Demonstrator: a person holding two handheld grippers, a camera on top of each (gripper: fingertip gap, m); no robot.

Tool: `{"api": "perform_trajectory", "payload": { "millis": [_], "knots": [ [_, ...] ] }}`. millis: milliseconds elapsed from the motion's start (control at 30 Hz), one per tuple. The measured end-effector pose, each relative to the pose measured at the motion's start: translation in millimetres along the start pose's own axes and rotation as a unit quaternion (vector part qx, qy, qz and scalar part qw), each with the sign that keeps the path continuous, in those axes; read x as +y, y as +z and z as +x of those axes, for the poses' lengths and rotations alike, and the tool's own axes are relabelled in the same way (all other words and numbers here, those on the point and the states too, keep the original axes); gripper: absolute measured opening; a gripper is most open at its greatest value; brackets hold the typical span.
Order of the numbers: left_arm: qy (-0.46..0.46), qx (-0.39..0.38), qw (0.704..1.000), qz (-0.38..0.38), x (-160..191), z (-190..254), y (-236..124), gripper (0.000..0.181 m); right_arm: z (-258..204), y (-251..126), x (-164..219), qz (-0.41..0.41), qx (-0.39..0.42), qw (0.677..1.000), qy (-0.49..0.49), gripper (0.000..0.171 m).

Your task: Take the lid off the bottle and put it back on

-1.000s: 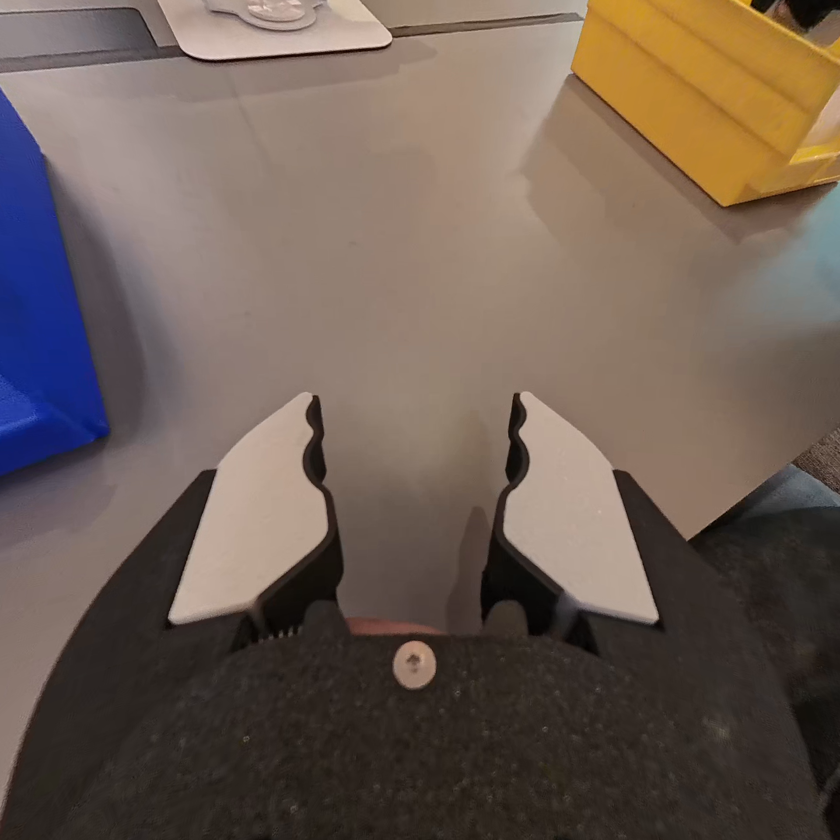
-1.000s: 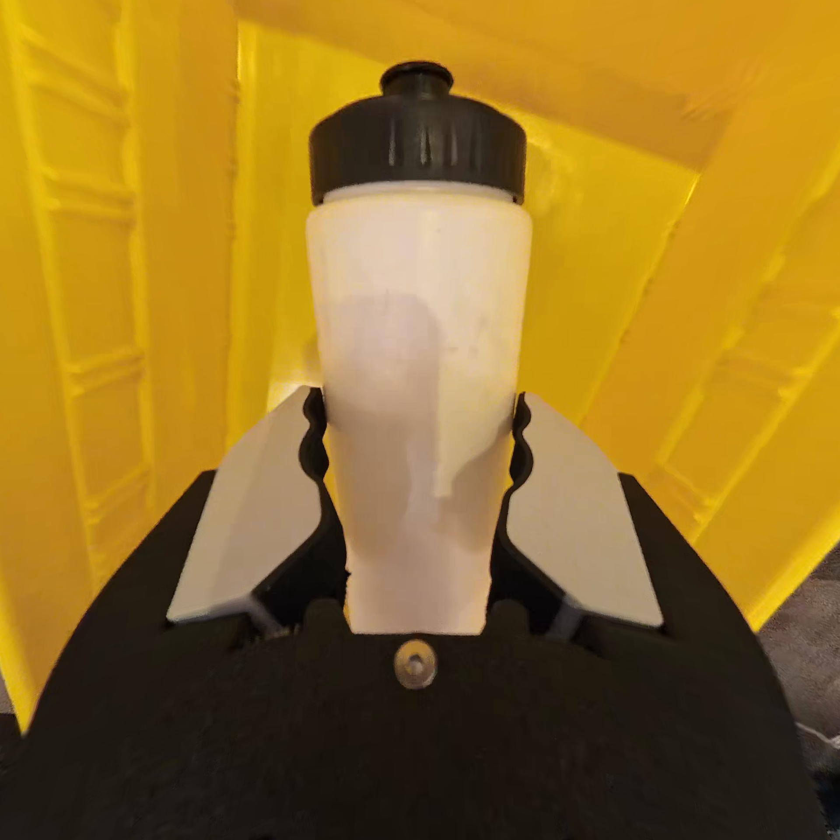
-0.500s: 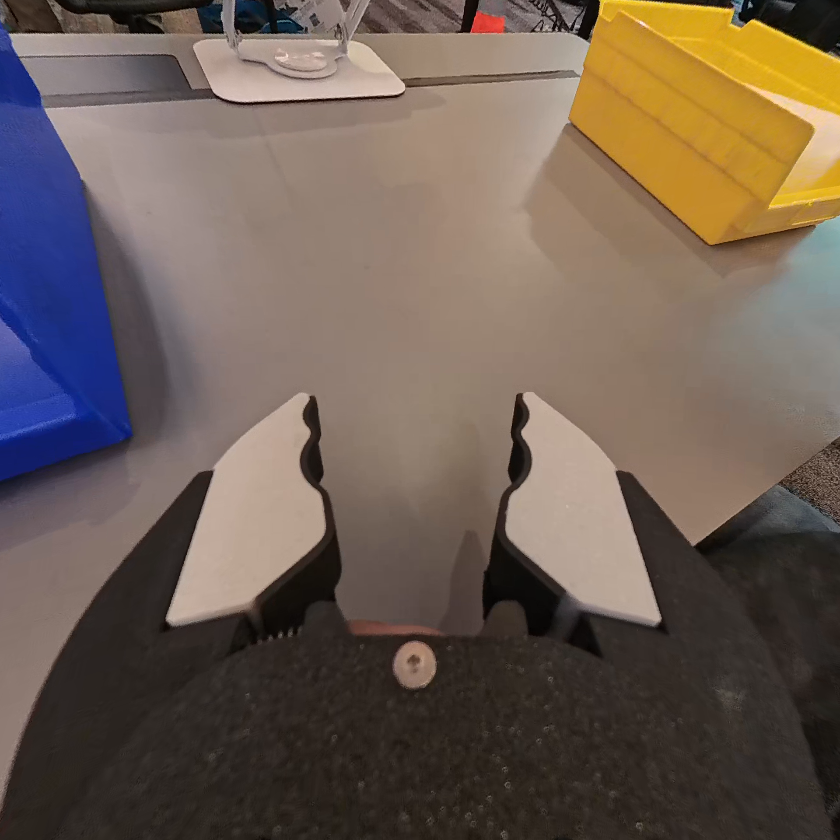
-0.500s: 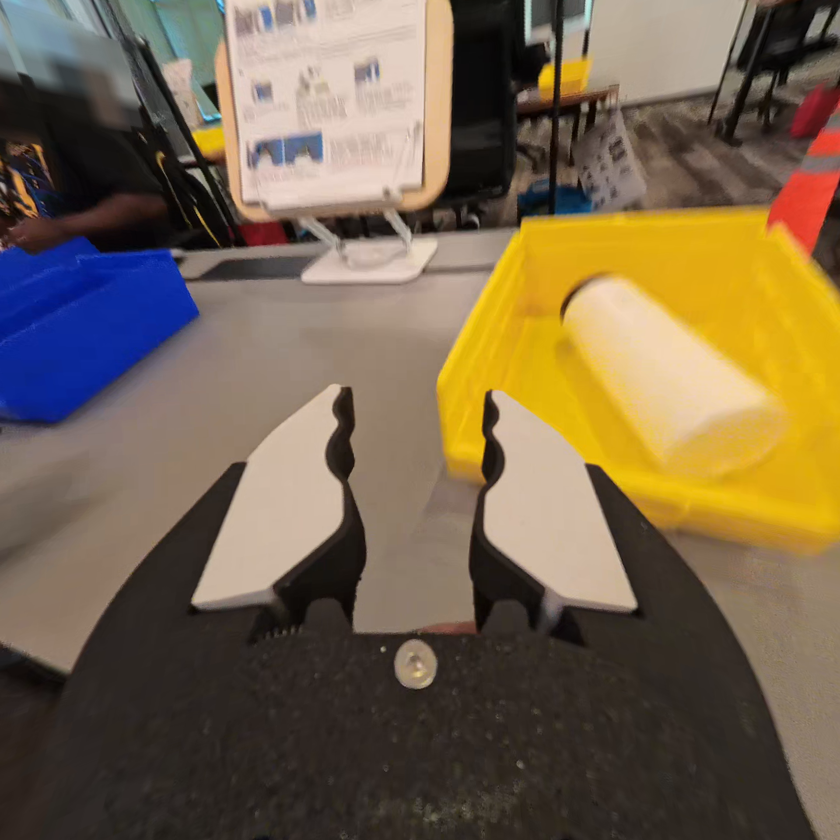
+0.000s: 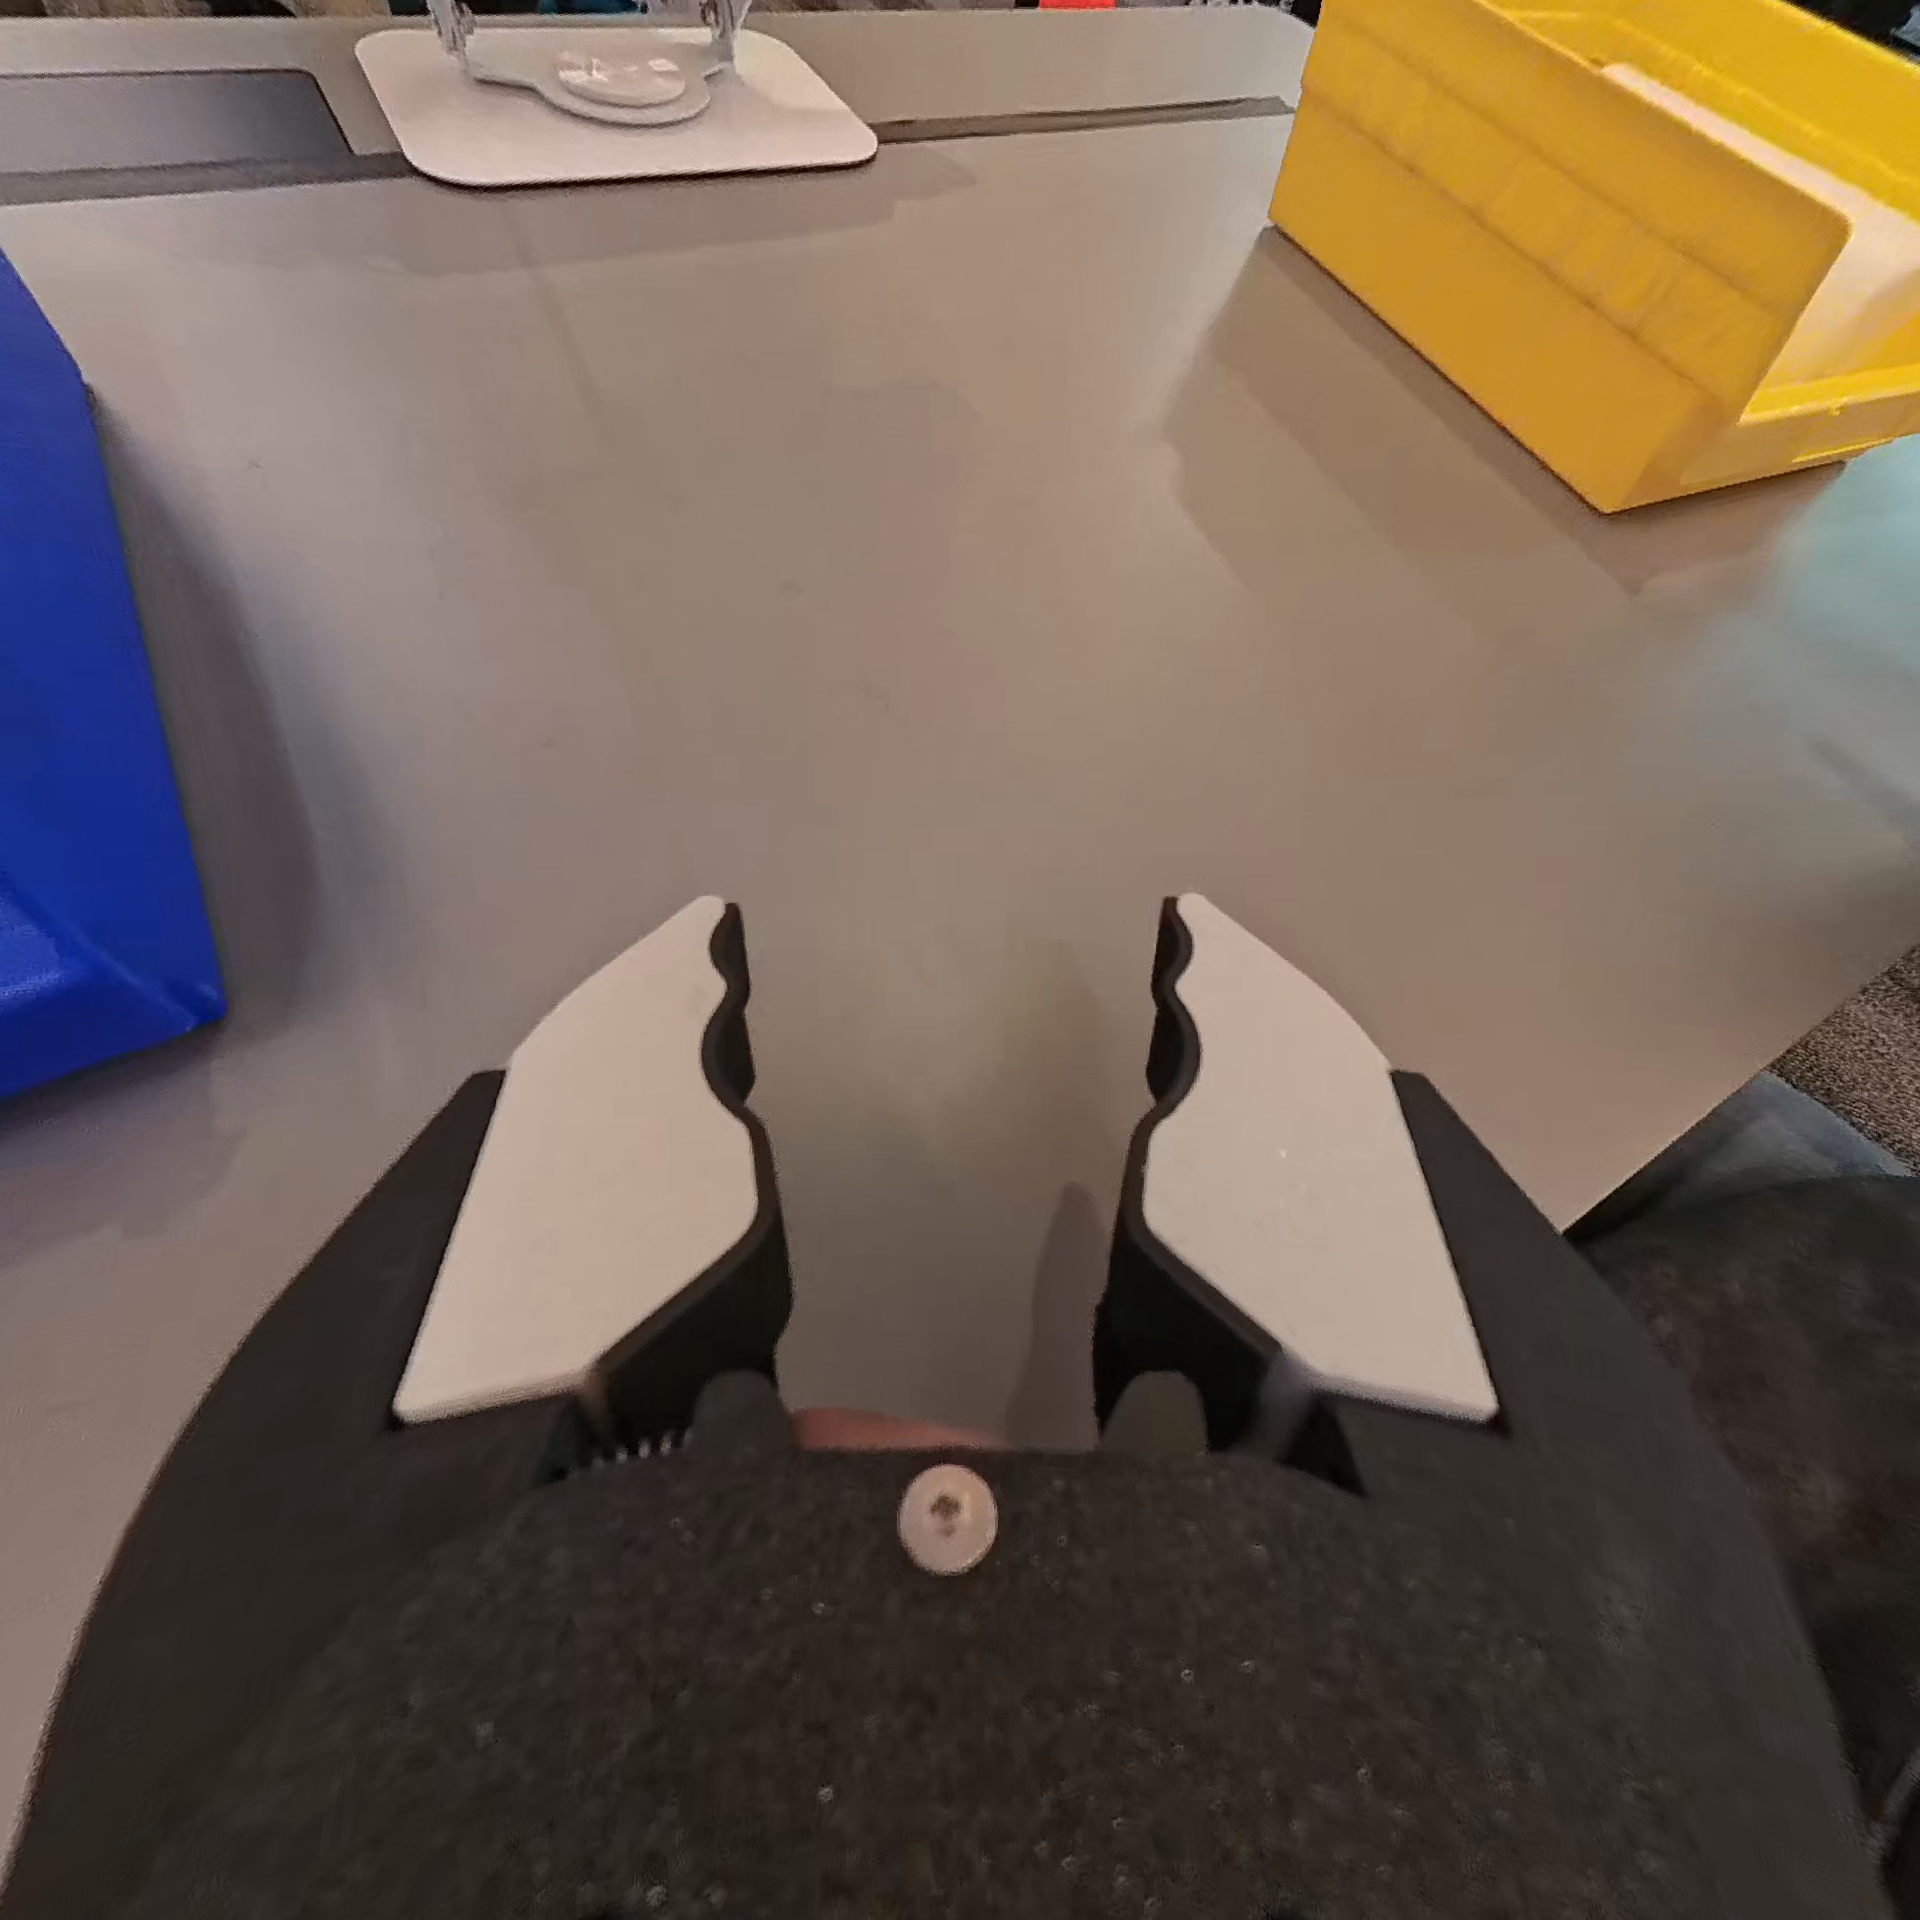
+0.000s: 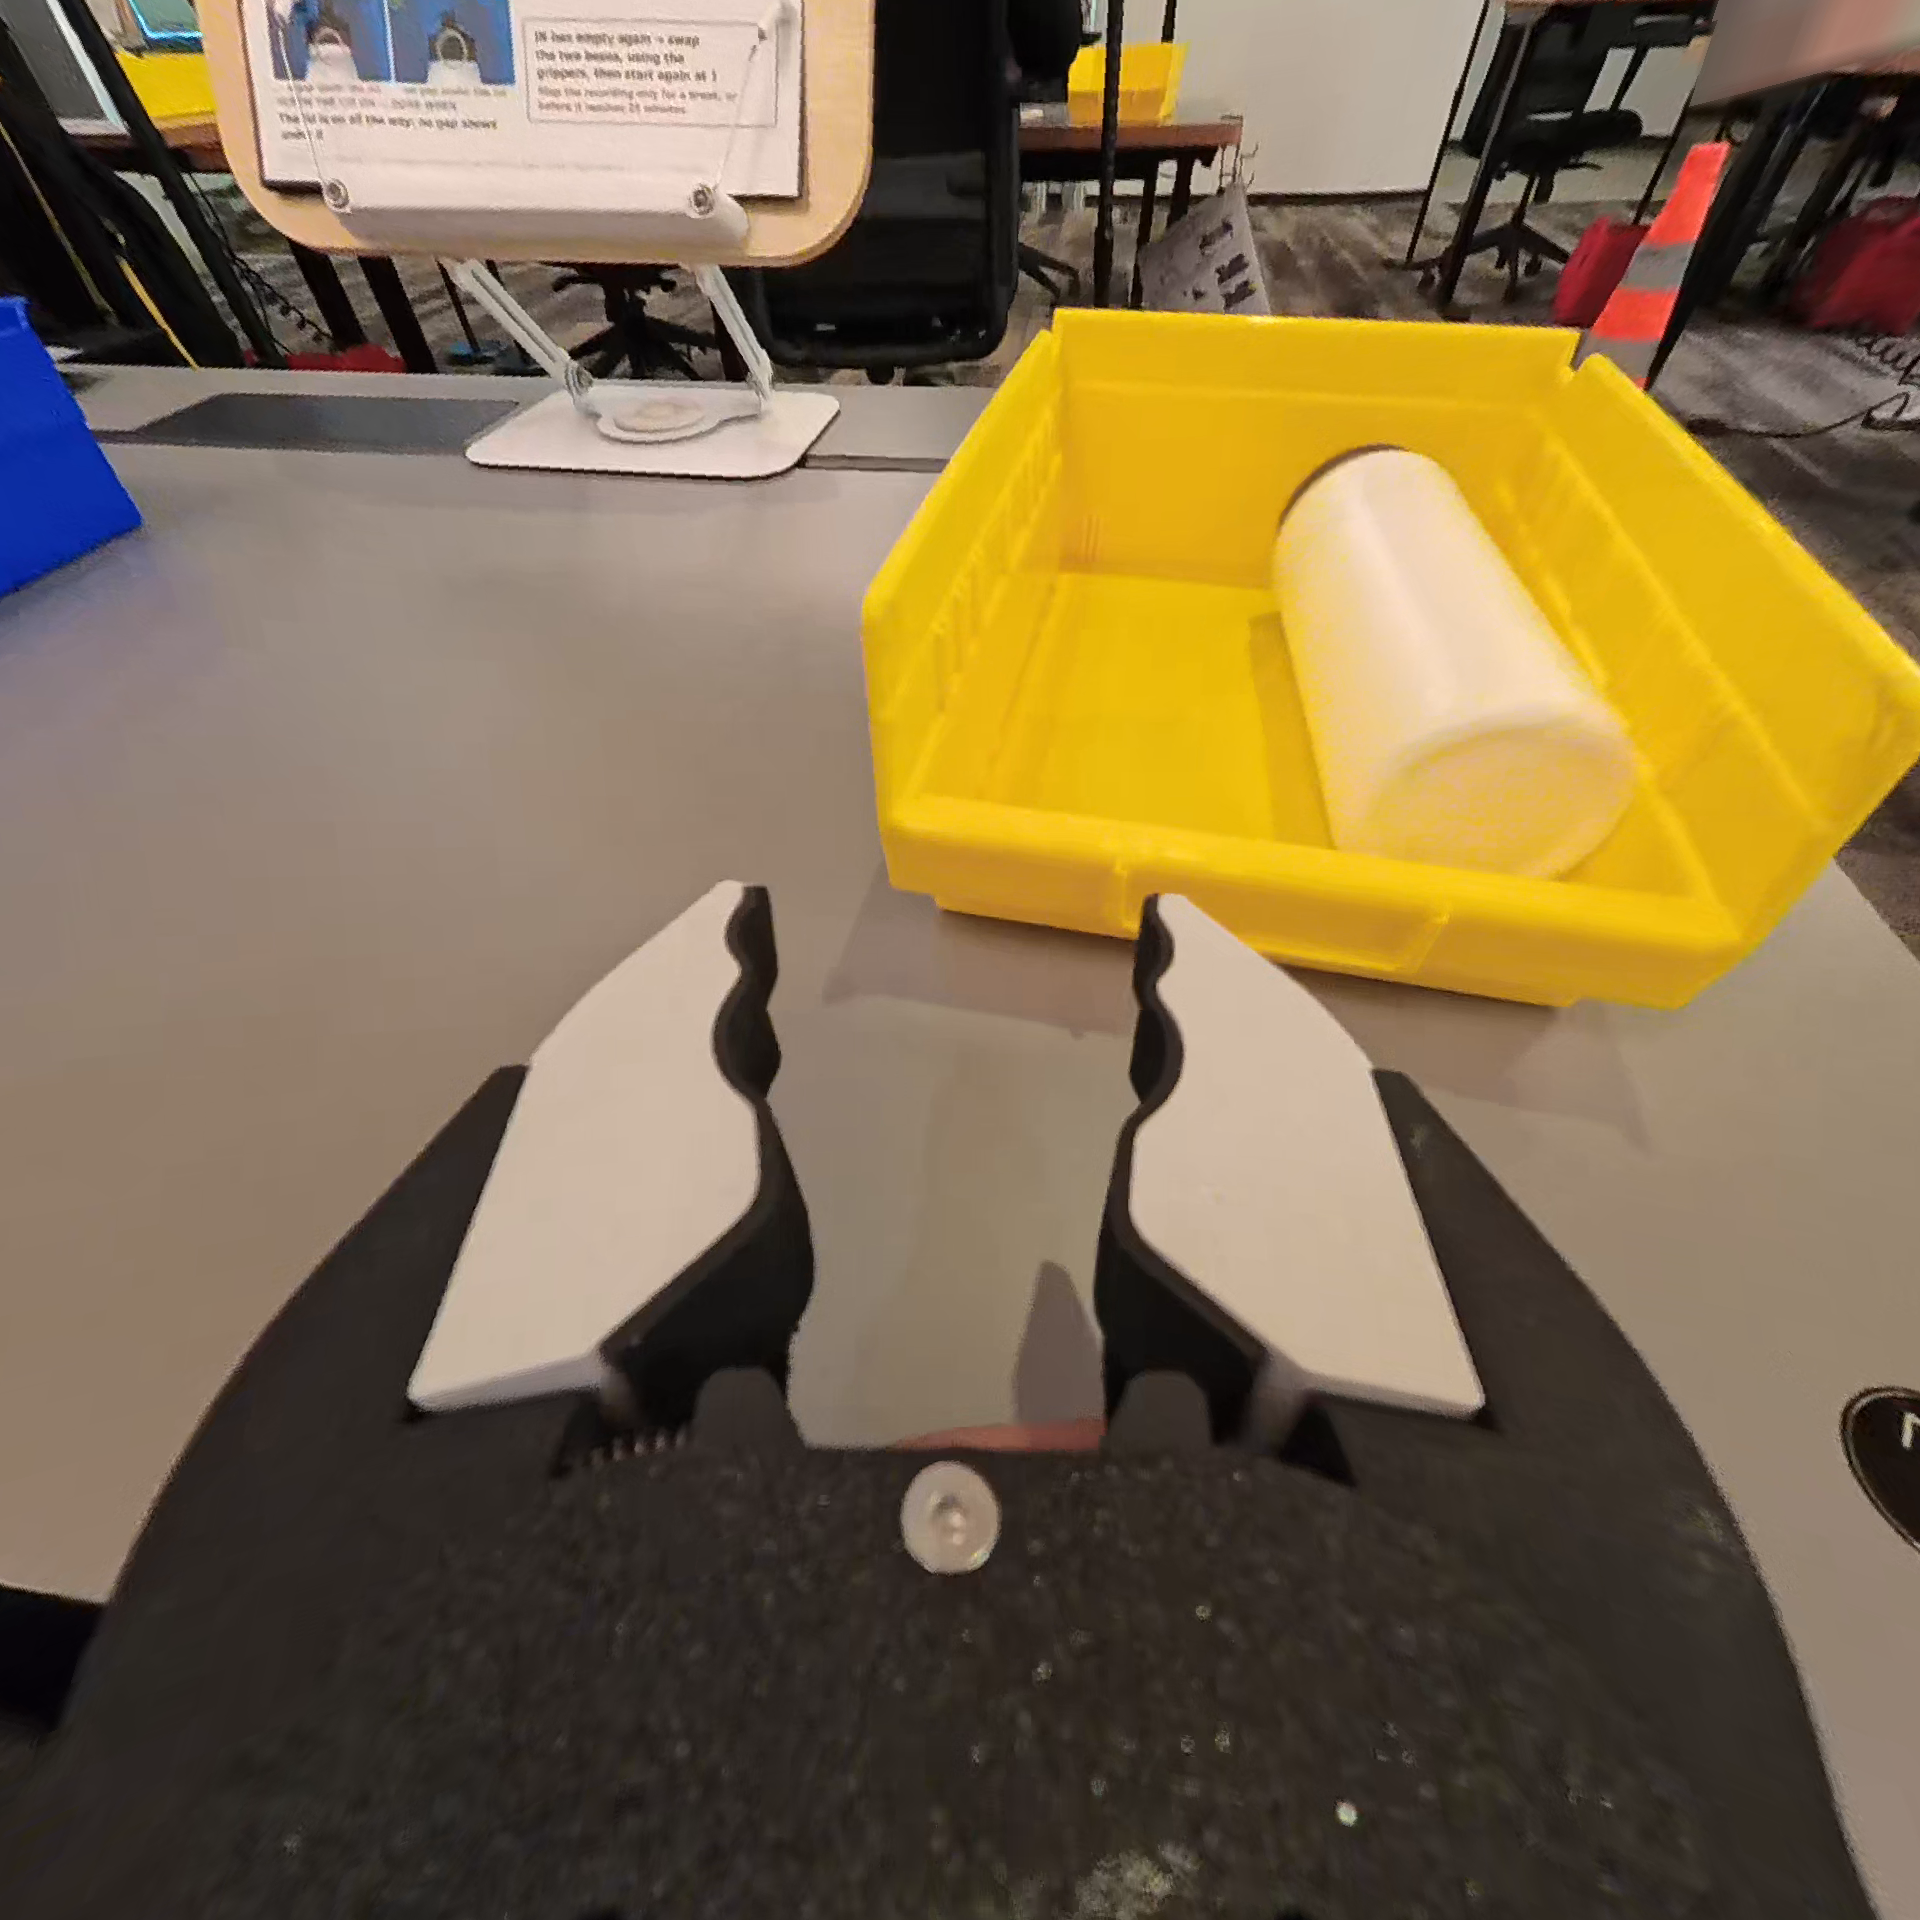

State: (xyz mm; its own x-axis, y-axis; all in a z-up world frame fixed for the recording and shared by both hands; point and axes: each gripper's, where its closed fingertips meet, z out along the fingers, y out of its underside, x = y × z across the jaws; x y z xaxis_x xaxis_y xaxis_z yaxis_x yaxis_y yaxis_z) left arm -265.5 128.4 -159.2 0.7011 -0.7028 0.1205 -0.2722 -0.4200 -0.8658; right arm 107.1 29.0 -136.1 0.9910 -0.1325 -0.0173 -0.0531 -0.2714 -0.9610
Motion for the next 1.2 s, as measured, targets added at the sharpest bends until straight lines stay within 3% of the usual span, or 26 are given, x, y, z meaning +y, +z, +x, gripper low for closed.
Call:
{"api": "perform_trajectory", "payload": {
  "millis": [233,400,433,500,533,567,633,700,800,833,933,967,1000,1033,1100,1200],
  "knots": [
    [-0.004,0.006,1.0,-0.003,1.9,0.3,0.4,0.074,-44.2,55.1,-13.0,-0.006,-0.061,0.998,0.01,0.083],
    [0.021,0.015,1.0,-0.014,6.3,9.4,6.9,0.075,-65.6,98.2,-3.0,-0.079,-0.072,0.994,0.027,0.099],
    [0.026,0.016,0.999,-0.016,7.1,11.5,9.1,0.075,-75.2,94.8,-1.7,-0.093,-0.101,0.99,0.015,0.094],
    [0.027,0.032,0.999,-0.016,5.3,22.2,17.3,0.078,-105.5,71.1,-6.1,-0.101,-0.197,0.975,-0.005,0.066],
    [0.029,0.049,0.998,-0.019,2.8,32.1,24.1,0.081,-120.2,52.4,-17.8,-0.064,-0.244,0.967,-0.015,0.05],
    [0.033,0.063,0.997,-0.022,-1.3,43.0,32.5,0.082,-122.6,35.7,-31.2,-0.019,-0.242,0.97,-0.008,0.054],
    [0.033,0.098,0.995,-0.013,-17.1,70.8,53.4,0.083,-111.9,6.2,-48.3,0.044,-0.19,0.981,0.013,0.062],
    [0.047,0.13,0.99,-0.006,-35.8,101.7,80.8,0.083,-95.1,-19.2,-47.4,0.057,-0.134,0.989,0.023,0.073],
    [0.077,0.114,0.991,-0.001,-65.8,123.7,126.6,0.086,-51.6,-42.2,-25.7,0.052,-0.005,0.998,0.031,0.07],
    [0.079,0.108,0.991,0.003,-75.3,127.5,139.7,0.083,-41.4,-42.1,-21.3,0.052,0.02,0.998,0.042,0.069],
    [0.064,0.049,0.997,-0.004,-94.4,117.7,170.8,0.069,-39.6,-25.3,-0.3,-0.012,0.023,0.996,0.086,0.084],
    [0.065,0.036,0.997,-0.018,-95.4,113.0,175.7,0.053,-44.0,-22.8,2.3,-0.017,0.017,0.994,0.108,0.089],
    [0.065,0.033,0.997,-0.026,-96.2,110.3,176.9,0.02,-51.8,-22.3,3.6,-0.014,0.0,0.993,0.121,0.082],
    [0.052,0.061,0.996,-0.032,-95.1,115.5,176.7,0.007,-58.3,-21.2,6.4,-0.017,-0.009,0.992,0.128,0.077],
    [0.011,0.098,0.995,-0.034,-92.8,124.2,174.7,0.004,-74.6,-19.0,13.9,-0.037,-0.026,0.993,0.109,0.084],
    [0.049,0.091,0.994,-0.034,-88.4,130.0,168.8,0.002,-78.7,-18.4,23.6,-0.046,0.006,0.998,0.048,0.083]
  ]
}}
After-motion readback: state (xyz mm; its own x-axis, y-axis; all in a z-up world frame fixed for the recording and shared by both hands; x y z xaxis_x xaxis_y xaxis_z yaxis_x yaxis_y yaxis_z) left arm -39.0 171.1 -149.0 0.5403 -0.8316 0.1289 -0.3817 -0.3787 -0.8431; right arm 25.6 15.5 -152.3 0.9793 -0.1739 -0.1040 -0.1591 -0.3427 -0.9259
